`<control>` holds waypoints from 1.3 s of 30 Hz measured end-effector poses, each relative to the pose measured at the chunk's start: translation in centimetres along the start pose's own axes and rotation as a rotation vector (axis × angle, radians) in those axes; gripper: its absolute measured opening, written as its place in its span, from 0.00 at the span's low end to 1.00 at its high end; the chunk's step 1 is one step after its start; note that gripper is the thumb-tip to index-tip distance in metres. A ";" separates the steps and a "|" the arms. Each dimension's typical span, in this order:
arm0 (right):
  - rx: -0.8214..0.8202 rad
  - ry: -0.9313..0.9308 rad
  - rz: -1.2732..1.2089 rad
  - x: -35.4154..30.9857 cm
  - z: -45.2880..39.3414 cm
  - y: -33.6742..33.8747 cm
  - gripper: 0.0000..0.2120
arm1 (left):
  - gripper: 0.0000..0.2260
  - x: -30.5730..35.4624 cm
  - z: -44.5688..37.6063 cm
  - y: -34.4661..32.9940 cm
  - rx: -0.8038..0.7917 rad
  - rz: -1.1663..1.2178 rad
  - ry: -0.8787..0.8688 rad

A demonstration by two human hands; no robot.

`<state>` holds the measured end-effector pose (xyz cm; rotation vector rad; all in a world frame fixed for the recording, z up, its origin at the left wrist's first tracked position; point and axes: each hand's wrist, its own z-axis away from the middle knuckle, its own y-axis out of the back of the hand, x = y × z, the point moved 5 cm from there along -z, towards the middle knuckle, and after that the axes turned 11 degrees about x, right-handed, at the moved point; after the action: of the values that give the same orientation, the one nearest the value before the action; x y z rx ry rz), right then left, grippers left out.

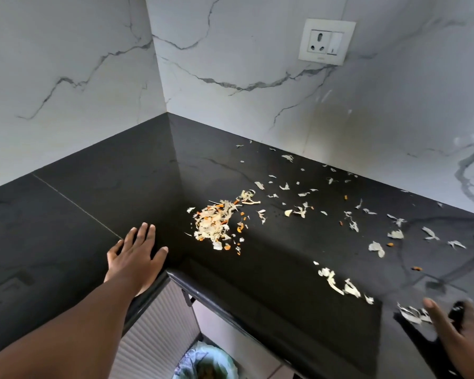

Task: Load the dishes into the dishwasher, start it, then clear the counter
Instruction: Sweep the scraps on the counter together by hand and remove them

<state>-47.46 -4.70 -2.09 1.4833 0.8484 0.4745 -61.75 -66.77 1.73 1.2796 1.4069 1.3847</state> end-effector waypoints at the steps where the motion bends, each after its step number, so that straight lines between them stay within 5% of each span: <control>1: 0.046 0.019 0.051 -1.7 0.7 1.7 0.55 | 0.29 -0.1 0.0 0.0 0.002 -0.002 0.001; 9: -0.048 0.392 -0.071 -18.8 6.2 2.0 0.63 | 0.29 -0.1 0.0 0.0 0.017 -0.043 -0.006; 18: -0.221 0.576 -0.250 -32.8 10.1 -0.4 0.54 | 0.28 -0.2 0.0 -0.1 0.024 -0.050 -0.021; 21: -0.314 0.365 -0.813 -32.3 9.1 1.1 0.41 | 0.28 -0.2 0.0 -0.1 0.024 -0.043 -0.022; 24: -0.184 0.097 -1.075 -27.5 7.0 3.3 0.27 | 0.29 -0.3 0.0 -0.2 0.021 -0.034 -0.018; 27: -0.177 0.069 -0.960 -21.5 6.7 3.9 0.36 | 0.29 -0.2 0.1 -0.1 0.019 -0.018 -0.014; 32: -0.173 0.512 -0.132 -20.5 11.7 1.7 0.56 | 0.29 0.1 0.1 0.2 0.016 -0.007 -0.014; 39: -0.180 0.572 -0.149 -29.7 14.3 0.5 0.55 | 0.29 0.1 0.2 0.3 0.017 0.000 -0.018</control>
<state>-55.81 -36.21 2.73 1.1170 1.3145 0.8606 -61.56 -66.70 1.99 1.2995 1.4088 1.3602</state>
